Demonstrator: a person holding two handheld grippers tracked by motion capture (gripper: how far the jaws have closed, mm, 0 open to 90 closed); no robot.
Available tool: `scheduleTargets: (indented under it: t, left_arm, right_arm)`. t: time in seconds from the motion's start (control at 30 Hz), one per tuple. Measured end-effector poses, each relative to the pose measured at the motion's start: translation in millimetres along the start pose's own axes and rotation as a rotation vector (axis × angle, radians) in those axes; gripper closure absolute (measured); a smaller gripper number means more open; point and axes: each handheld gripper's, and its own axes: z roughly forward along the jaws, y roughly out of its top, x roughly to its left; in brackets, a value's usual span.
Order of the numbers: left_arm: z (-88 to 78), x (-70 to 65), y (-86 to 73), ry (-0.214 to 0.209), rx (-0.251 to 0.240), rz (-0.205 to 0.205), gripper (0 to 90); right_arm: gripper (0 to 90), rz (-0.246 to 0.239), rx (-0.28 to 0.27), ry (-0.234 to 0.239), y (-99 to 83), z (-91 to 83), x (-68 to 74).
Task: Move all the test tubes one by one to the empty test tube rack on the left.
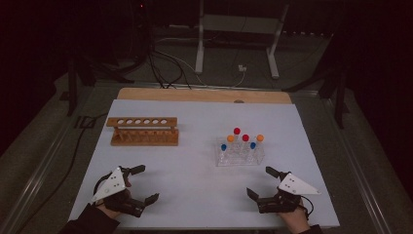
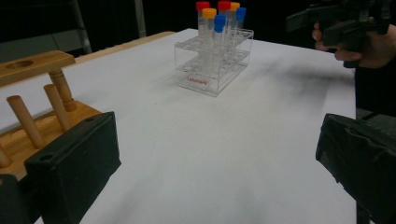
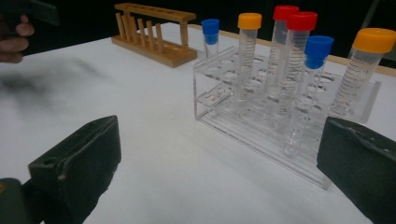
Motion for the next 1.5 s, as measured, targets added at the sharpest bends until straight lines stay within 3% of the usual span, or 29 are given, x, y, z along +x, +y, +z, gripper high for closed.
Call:
scheduleTargets:
  t: [0.1, 0.37, 0.57, 0.77, 0.83, 0.97, 1.07, 1.33, 1.5]
  left_arm:
    - [-0.1, -0.2, 0.1, 0.008, 0.001, 0.008, 0.4]
    - [1.1, -1.2, 0.3, 0.004, 0.010, 0.013, 0.4]
    - [-0.1, -1.5, 0.9, 0.000, 0.004, 0.013, 0.4]
    - [-1.2, -1.3, 1.2, -0.002, -0.001, 0.010, 0.4]
    - [-1.3, -1.1, 1.2, -0.001, -0.001, 0.009, 0.4]
    - [-1.8, -1.1, 1.3, 0.001, -0.001, 0.007, 0.4]
    - [-1.9, -1.2, 1.3, -0.001, -0.002, 0.005, 0.4]
    - [-1.8, -1.1, 1.3, -0.004, 0.000, 0.004, 0.4]
    - [-1.6, -0.9, 1.2, -0.003, 0.001, 0.002, 0.4]
  right_arm:
    - [0.0, 0.000, 0.031, 0.001, 1.4, -0.6, 0.8]
    - [0.0, 0.014, 0.043, -0.001, 4.6, -2.3, 1.2]
    - [0.0, -0.005, 0.117, -0.013, 5.7, 2.4, 4.2]
    - [0.0, 0.014, 0.143, -0.033, 7.7, 3.0, 3.2]
    - [0.0, 0.020, 0.142, -0.039, 8.6, 2.2, 3.2]
    - [0.0, 0.047, 0.148, -0.098, 17.0, -1.1, 1.8]
    - [0.0, 0.090, 0.132, -0.120, 27.6, -5.1, -1.7]
    - [0.0, 0.098, 0.097, -0.134, 43.1, -7.3, -2.9]
    - [0.0, 0.074, 0.076, -0.146, 53.2, -5.1, -2.5]
